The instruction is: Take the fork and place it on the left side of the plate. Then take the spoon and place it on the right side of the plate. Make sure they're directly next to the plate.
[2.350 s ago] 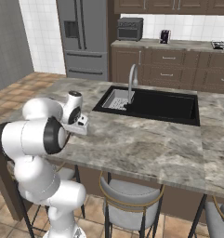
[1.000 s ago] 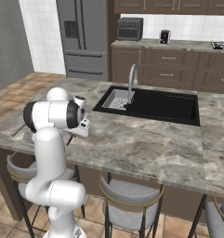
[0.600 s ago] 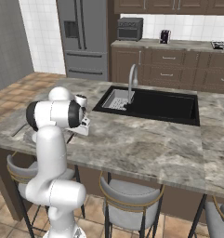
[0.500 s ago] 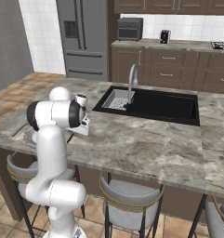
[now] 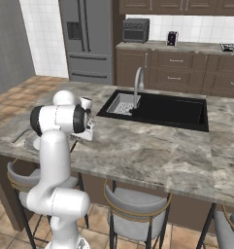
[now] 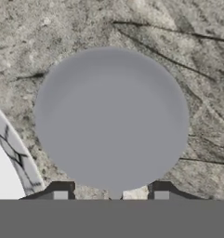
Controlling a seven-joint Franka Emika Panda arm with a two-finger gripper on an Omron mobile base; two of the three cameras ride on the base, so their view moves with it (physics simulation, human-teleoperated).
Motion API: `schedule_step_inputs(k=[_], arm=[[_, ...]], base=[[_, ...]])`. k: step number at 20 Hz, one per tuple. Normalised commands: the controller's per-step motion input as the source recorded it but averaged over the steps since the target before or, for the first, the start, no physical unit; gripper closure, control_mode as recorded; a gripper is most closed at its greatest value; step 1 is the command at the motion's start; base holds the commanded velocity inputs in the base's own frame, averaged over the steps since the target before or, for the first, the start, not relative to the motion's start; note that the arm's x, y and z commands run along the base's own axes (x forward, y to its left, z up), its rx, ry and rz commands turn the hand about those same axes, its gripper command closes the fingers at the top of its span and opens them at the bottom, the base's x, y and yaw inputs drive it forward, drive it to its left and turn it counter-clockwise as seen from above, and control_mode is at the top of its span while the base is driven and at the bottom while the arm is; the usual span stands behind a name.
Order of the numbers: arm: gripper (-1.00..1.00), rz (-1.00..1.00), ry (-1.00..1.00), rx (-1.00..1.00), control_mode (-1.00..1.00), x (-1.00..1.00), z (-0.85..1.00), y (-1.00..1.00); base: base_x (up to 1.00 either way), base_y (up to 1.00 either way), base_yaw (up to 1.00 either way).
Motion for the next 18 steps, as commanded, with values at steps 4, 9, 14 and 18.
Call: schedule_step_inputs(k=[4,9,14,18], arm=[[-1.00,0.00,0.00,0.00,-1.00,-0.04,0.18,0.00],[-1.00,0.00,-0.01,0.00,-1.00,-0.02,0.31,0.00],[-1.00,0.00,-0.02,0.00,-1.00,-0.12,0.38,0.00],[-1.00,-0.02,-0.04,0.00,-1.00,-0.49,0.30,0.00]], base=[[0.00,0.00,0.00],[0.00,0.00,0.00],[0.00,0.00,0.00],[0.00,0.00,0.00]])
